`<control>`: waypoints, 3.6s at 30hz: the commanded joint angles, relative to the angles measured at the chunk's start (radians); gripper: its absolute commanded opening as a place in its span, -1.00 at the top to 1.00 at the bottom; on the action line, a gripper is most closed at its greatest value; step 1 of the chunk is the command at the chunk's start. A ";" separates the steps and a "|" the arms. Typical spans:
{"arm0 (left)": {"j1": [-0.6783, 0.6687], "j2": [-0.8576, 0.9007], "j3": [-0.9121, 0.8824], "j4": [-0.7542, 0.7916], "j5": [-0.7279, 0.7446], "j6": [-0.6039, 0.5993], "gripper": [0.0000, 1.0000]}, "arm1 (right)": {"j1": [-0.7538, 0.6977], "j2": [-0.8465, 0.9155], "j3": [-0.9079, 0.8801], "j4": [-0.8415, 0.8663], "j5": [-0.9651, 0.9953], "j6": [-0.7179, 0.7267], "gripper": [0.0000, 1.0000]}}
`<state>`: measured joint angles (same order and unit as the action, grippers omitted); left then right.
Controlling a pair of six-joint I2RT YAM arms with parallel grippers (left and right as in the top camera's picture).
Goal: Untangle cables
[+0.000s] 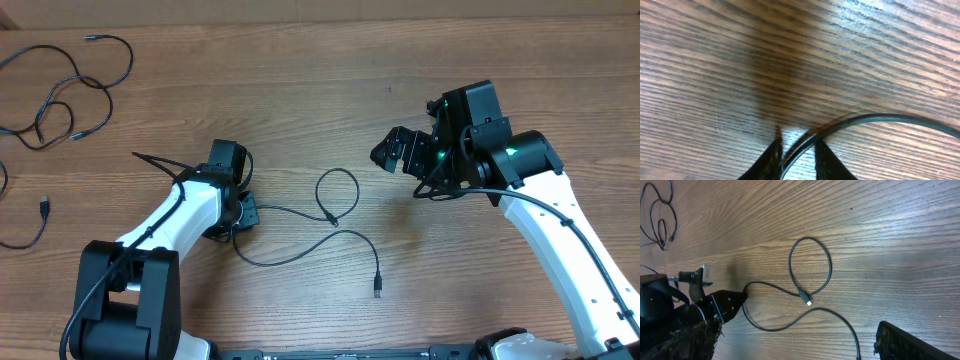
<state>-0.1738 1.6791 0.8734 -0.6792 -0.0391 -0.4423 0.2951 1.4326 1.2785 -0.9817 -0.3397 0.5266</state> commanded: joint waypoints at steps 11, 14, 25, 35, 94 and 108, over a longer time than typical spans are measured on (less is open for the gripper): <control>0.005 0.036 -0.040 0.007 0.025 -0.005 -0.40 | -0.003 -0.003 0.018 -0.001 0.002 -0.004 -1.00; 0.005 0.036 -0.040 -0.005 0.026 0.002 -0.43 | -0.003 -0.003 0.018 -0.008 0.002 -0.004 -1.00; 0.005 0.036 -0.041 -0.037 0.033 0.000 0.91 | -0.003 -0.003 0.018 -0.008 0.002 -0.003 -1.00; 0.005 0.019 0.019 -0.092 0.267 0.053 0.92 | -0.003 -0.003 0.018 -0.008 -0.002 -0.003 -1.00; -0.305 -0.408 0.924 -0.366 0.731 0.351 0.92 | -0.010 0.086 0.017 0.034 0.096 -0.004 -1.00; -0.409 -0.029 0.922 -0.881 0.467 0.302 -0.32 | -0.226 0.086 0.039 -0.045 -0.097 -0.051 -1.00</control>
<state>-0.5415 1.5570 1.7878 -1.5204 0.4728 -0.1089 0.1074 1.5234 1.2812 -1.0142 -0.3592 0.5152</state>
